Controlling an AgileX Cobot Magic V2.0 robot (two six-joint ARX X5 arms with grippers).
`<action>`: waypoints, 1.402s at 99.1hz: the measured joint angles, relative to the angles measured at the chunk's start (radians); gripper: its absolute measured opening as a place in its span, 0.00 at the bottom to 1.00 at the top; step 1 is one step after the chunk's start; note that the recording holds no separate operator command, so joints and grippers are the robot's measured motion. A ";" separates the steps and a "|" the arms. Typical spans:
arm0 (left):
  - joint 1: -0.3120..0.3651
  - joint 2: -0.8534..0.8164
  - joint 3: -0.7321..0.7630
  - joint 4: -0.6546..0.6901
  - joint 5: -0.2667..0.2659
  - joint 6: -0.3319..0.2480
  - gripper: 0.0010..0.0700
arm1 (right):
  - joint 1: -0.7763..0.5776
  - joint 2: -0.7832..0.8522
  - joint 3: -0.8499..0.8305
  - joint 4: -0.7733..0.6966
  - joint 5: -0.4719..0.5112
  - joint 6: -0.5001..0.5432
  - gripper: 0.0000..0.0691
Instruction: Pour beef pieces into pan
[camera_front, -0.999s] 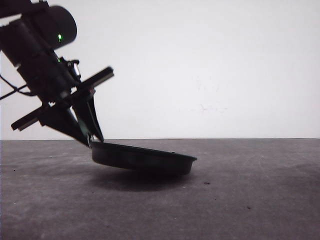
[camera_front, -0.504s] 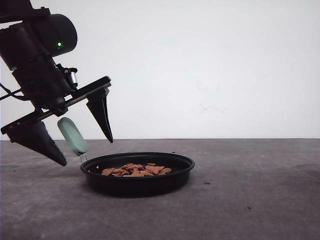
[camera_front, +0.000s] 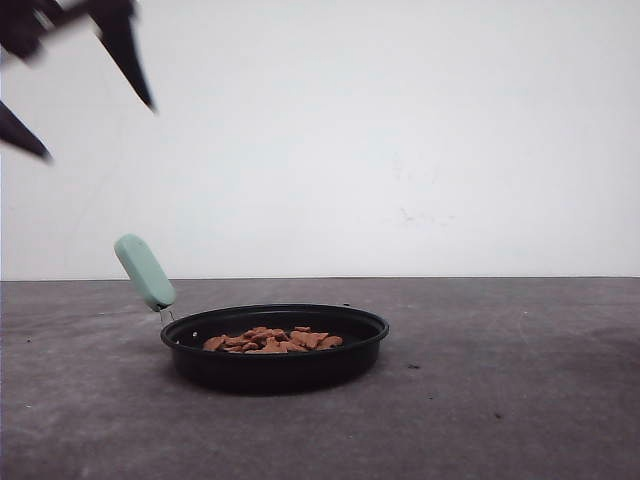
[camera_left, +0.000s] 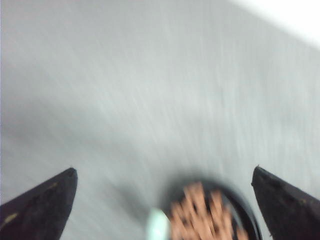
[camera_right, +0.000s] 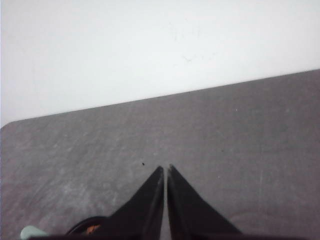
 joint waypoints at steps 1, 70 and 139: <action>0.005 -0.013 0.000 -0.003 -0.005 0.004 0.99 | 0.000 0.000 0.000 0.002 0.000 -0.002 0.01; 0.058 -0.876 -0.343 -0.118 -0.287 0.267 0.02 | 0.005 -0.439 -0.364 0.086 0.119 -0.399 0.01; 0.058 -0.982 -0.393 -0.184 -0.289 0.127 0.02 | 0.006 -0.522 -0.417 0.059 0.126 -0.398 0.01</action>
